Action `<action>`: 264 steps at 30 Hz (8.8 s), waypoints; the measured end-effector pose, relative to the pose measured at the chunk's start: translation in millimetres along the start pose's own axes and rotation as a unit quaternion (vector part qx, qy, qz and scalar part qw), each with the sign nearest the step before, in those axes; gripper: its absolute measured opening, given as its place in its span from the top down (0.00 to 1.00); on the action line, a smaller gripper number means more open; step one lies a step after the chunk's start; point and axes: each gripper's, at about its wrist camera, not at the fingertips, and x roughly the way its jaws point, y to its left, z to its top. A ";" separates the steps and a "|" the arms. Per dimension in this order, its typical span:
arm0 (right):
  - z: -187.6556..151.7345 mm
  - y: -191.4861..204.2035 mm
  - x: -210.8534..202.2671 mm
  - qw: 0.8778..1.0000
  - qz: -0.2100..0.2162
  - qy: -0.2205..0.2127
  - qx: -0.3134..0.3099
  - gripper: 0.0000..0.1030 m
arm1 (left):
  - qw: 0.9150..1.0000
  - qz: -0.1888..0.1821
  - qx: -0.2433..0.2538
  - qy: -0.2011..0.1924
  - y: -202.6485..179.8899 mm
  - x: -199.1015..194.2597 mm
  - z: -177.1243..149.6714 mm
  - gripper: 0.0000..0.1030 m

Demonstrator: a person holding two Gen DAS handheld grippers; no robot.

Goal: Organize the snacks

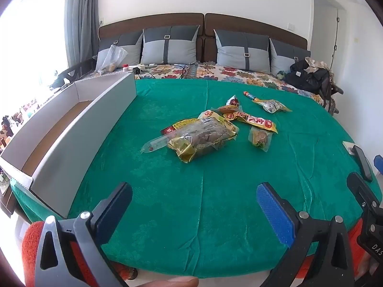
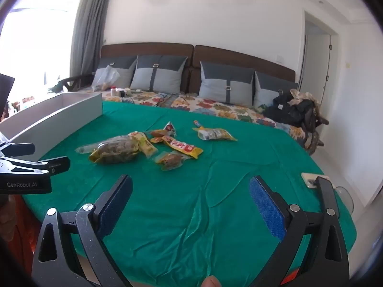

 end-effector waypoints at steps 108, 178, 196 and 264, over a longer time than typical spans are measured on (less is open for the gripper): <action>-13.1 1.8 15.6 1.000 0.008 0.015 0.005 0.03 | 0.999 -0.003 0.038 -0.004 -11.2 7.7 -17.5 0.00; -42.8 -28.5 143.9 0.980 0.050 0.191 0.010 0.03 | 0.988 0.006 0.010 0.156 14.7 132.9 -34.7 0.00; -51.7 -44.7 149.8 0.977 0.054 0.202 0.040 0.02 | 0.970 -0.033 0.194 0.142 -12.7 170.4 83.7 0.01; 44.9 -15.9 289.8 0.895 0.087 0.377 0.222 0.06 | 0.986 -0.027 0.044 0.156 48.8 134.4 -26.1 0.12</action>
